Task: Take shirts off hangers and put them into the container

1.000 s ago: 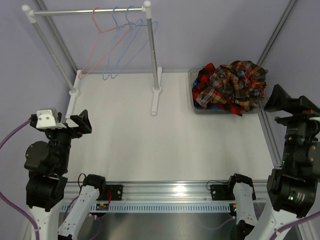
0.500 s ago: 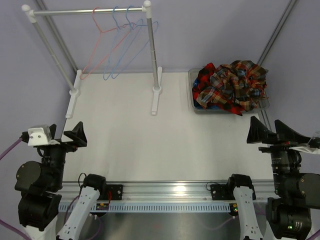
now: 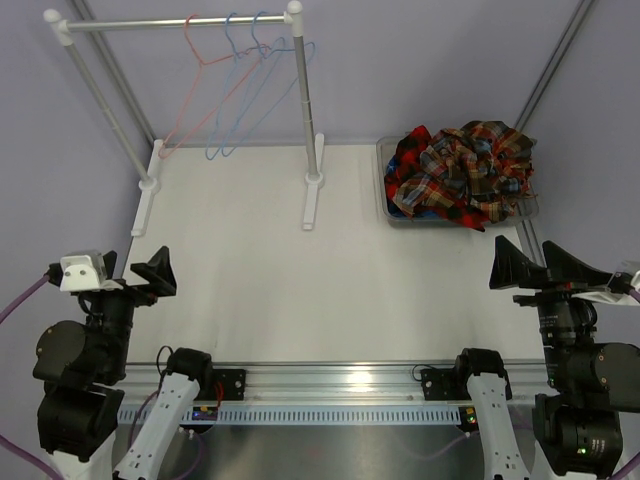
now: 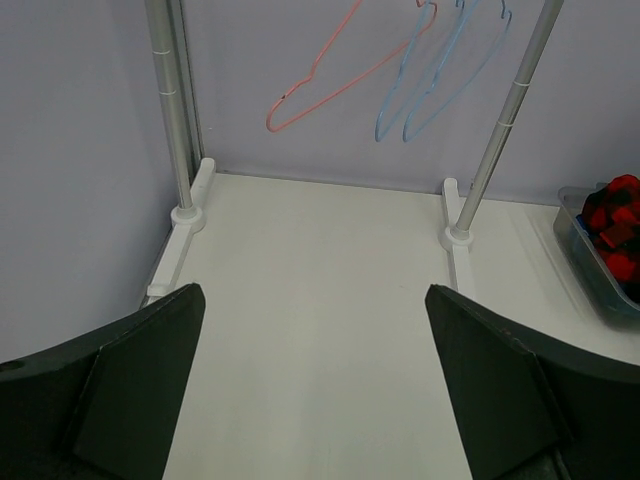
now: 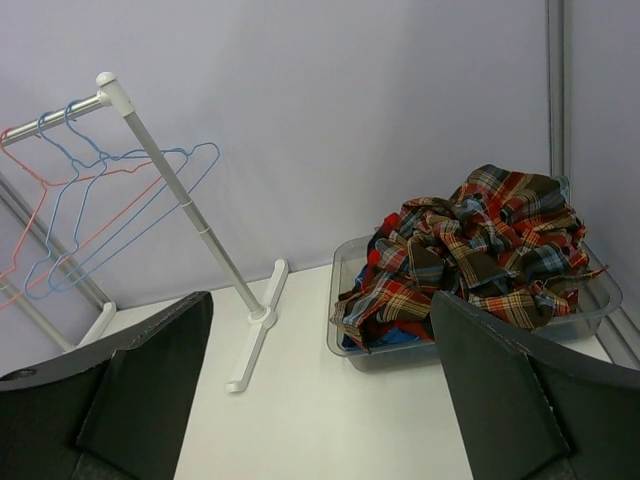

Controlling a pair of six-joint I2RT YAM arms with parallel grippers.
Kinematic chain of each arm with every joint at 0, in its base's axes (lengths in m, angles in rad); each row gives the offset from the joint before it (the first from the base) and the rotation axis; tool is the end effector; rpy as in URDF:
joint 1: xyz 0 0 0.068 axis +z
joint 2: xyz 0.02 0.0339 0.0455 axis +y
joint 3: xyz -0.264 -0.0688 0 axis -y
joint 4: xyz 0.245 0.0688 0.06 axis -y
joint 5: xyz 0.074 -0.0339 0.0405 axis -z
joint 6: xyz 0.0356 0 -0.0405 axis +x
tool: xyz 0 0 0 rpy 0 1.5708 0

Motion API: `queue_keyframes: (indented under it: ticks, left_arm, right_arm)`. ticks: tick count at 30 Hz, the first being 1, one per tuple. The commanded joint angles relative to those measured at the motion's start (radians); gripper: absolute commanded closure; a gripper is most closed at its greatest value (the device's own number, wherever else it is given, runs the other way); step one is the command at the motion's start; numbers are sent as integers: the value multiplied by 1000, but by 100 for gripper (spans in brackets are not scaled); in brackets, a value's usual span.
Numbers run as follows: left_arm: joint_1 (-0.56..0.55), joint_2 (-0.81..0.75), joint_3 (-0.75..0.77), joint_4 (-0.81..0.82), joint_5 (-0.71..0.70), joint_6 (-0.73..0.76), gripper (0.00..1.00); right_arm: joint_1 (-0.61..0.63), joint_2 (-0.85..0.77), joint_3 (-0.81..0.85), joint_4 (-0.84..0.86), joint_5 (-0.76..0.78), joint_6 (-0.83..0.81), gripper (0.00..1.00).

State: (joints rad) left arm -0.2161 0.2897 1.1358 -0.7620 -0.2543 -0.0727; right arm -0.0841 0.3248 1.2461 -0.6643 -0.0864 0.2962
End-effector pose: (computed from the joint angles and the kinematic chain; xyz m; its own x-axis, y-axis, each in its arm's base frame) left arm -0.0053 0.0103 0.4212 0.0845 -0.0905 -0.9923 -0.0313 0.9951 -0.0935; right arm -0.0236 0.0051 0.4570 0.2424 0.2714 -0.9314 -0.0734 0.9625 0.2613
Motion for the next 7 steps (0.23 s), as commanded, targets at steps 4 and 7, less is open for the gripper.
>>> queue_keyframes:
  ticks: [4,7]
  left_arm:
    - [-5,35,-7,27,41,-19,1]
    - [-5,45,-4,27,44,-22,1]
  right_arm:
    - [20,-18,-16,35,39,-29,0]
    - [21,-16,-16,40,37,-31,1]
